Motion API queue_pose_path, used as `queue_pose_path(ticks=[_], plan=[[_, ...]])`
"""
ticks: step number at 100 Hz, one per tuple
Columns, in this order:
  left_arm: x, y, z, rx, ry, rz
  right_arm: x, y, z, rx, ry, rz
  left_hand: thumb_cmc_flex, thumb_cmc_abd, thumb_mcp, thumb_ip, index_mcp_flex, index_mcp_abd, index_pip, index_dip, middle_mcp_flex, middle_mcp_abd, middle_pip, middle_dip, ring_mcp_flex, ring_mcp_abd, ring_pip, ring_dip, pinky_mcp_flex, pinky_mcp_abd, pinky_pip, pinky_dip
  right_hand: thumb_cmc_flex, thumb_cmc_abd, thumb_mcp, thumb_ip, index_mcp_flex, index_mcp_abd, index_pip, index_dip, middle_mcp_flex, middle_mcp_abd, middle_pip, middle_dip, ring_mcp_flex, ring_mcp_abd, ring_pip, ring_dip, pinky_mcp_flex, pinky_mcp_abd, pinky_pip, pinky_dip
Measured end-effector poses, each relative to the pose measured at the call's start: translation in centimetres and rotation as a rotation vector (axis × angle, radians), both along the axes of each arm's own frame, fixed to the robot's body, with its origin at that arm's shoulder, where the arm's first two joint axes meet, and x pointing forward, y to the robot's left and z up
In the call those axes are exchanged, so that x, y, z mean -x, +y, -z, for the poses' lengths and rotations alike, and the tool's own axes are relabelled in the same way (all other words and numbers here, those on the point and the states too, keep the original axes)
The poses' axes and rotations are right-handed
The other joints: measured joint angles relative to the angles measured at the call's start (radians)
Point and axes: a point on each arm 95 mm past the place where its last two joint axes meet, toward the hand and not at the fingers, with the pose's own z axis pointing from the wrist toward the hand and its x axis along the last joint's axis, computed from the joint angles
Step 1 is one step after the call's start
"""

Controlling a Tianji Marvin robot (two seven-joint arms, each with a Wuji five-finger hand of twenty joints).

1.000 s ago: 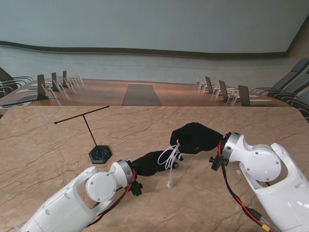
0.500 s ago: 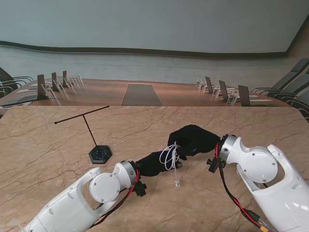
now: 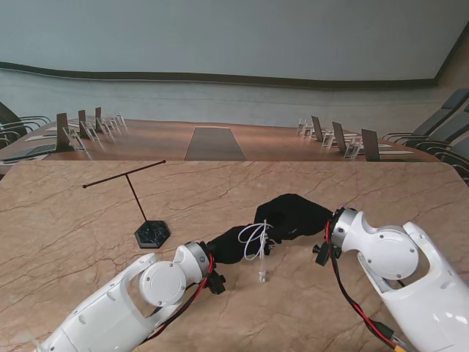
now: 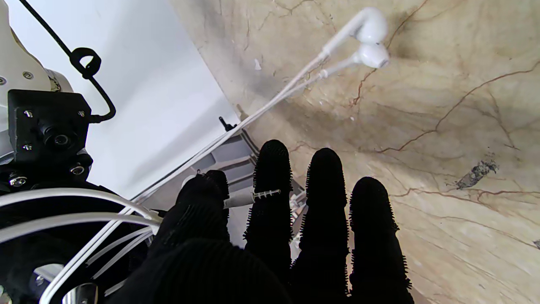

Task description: Take the wired earphone off the rack, coil the cable and place them on the table

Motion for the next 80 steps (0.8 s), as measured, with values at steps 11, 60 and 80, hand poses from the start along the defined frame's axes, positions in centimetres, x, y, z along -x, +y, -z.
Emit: queue_pose_path(ticks=[11, 60, 80], plan=[[-0.08, 0.04, -0.01, -0.014, -0.014, -0.004, 0.03, 0.0, 0.06, 0.001, 0.003, 0.001, 0.011, 0.0, 0.007, 0.0, 0.035, -0.023, 0.07, 0.049, 0.031, 0.0, 0.002, 0.0, 0.04, 0.007, 0.017, 0.0, 0.029, 0.013, 0.024, 0.0, 0.0, 0.0, 0.0, 0.009, 0.0, 0.0, 0.0, 0.0, 0.0, 0.0, 0.0, 0.0, 0.0, 0.0, 0.0, 0.0, 0.0, 0.0, 0.0, 0.0], [-0.37, 0.45, 0.07, -0.042, -0.012, -0.024, 0.24, -0.35, 0.15, -0.01, 0.007, 0.005, 0.012, 0.0, -0.002, -0.002, 0.077, -0.033, 0.138, 0.206, 0.109, 0.0, 0.002, 0.0, 0.08, 0.014, 0.016, -0.014, 0.052, 0.022, 0.036, -0.002, -0.001, 0.0, 0.0, 0.02, -0.002, 0.0, 0.0, 0.005, -0.272, 0.085, 0.009, -0.027, -0.19, 0.023, -0.086, 0.04, -0.191, -0.038, -0.095, 0.028], [-0.52, 0.59, 0.2, -0.049, -0.01, -0.031, 0.26, -0.46, -0.11, -0.016, -0.011, -0.002, 0.012, 0.0, -0.003, -0.002, 0.077, -0.033, 0.136, 0.267, 0.116, 0.0, 0.002, 0.034, 0.08, 0.015, 0.029, -0.014, 0.053, 0.024, 0.051, -0.012, -0.01, 0.0, 0.0, 0.043, -0.002, 0.0, 0.001, 0.005, -0.439, 0.09, 0.023, -0.041, -0.308, 0.02, -0.137, 0.075, -0.309, -0.081, -0.156, 0.053]])
